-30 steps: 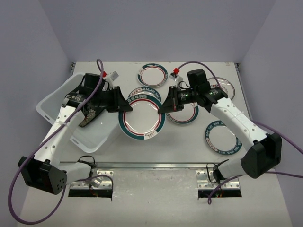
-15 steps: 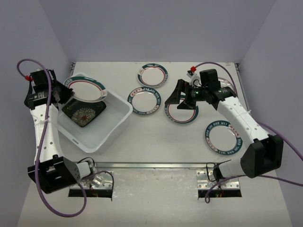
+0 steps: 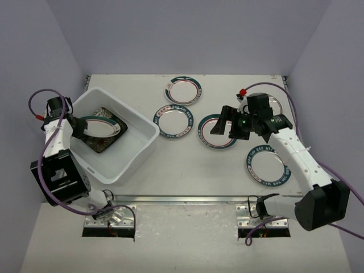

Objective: Place the plates into the plastic bin on the countertop

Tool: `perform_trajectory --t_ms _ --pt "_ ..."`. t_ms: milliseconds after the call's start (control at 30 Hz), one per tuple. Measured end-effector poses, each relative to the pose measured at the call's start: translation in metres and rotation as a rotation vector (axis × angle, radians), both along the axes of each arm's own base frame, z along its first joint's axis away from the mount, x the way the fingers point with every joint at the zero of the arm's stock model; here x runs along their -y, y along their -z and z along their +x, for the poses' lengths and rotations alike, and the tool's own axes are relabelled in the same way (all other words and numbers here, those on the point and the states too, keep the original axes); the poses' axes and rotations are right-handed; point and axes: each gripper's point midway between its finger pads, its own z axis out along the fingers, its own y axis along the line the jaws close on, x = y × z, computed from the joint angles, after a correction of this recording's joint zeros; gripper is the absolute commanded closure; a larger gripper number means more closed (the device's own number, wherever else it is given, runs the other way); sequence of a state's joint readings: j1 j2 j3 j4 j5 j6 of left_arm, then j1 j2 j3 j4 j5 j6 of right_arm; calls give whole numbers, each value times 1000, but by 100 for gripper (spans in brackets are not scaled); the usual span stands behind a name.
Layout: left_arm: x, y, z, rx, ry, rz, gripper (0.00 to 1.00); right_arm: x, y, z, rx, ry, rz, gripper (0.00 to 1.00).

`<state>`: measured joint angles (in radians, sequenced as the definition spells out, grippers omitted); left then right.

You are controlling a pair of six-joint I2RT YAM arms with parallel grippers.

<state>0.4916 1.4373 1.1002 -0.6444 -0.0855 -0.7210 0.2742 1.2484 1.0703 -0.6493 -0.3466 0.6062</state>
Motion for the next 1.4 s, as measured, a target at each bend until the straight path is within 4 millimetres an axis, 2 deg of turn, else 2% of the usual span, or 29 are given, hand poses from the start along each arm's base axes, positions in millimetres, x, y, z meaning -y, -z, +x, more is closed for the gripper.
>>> perform_trajectory --t_ms 33,100,167,200,333,533,700,833,1000,1100,1200,1267,1300,1400 --pt "-1 5 2 -3 -4 -4 58 2 2 0 -2 4 -6 1" --pt "-3 9 6 3 -10 -5 23 6 9 -2 -18 10 -14 1" --pt "-5 10 10 10 -13 -3 3 9 16 -5 -39 16 -21 1" --pt "-6 11 11 12 -13 -3 0 11 20 -6 -50 19 -24 1" --pt "-7 20 9 -47 -9 -6 0 17 37 -7 -93 44 -54 1" --pt "-3 37 1 -134 27 -25 0 34 80 -1 -225 182 -137 1" --pt "2 29 4 -138 91 -34 0 45 107 9 -313 327 -131 1" --pt "-1 25 14 -135 129 -22 0 44 117 11 -324 385 -90 1" --pt "3 32 9 -164 151 -44 0 43 120 14 -335 487 -36 1" --pt "11 14 9 -114 181 -39 0 49 120 17 -303 590 3 1" --pt "33 -26 18 -7 249 3 0 56 134 8 -313 698 31 3" --pt "58 -60 26 87 324 41 0 61 148 1 -331 765 41 5" --pt "81 -78 33 146 391 56 0 62 154 1 -327 798 58 6" --pt "140 -115 37 273 555 79 0 68 173 -2 -313 877 91 9"
